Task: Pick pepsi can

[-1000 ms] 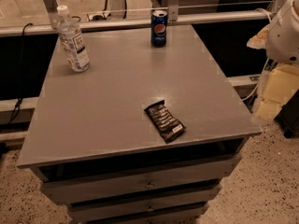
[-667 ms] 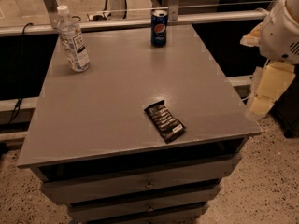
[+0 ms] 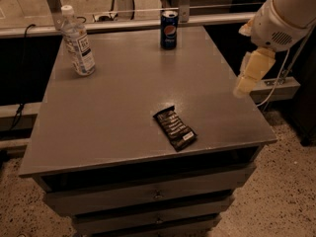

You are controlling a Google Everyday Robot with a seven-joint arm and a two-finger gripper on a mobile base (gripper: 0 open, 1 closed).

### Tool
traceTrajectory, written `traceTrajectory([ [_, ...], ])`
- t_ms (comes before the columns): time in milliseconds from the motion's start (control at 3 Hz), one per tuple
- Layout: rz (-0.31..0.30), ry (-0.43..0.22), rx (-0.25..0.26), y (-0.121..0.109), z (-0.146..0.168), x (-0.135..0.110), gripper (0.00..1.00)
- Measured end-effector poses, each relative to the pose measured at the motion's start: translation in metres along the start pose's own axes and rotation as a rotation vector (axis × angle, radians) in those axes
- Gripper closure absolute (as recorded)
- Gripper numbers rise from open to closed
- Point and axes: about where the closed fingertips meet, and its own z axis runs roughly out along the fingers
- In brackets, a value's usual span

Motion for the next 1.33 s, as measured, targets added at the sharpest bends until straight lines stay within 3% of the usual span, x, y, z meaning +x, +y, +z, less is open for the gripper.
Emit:
traceTrajectory([
  [333, 0.071, -0.086, 0.019, -0.049, 0.034, -0.012, 0.00],
  [667, 0.154, -0.191, 0.034, -0.090, 0.070, -0.039, 0.00],
  [1333, 0.375, -0.419, 0.094, -0.167, 0.130, -0.086, 0.00],
])
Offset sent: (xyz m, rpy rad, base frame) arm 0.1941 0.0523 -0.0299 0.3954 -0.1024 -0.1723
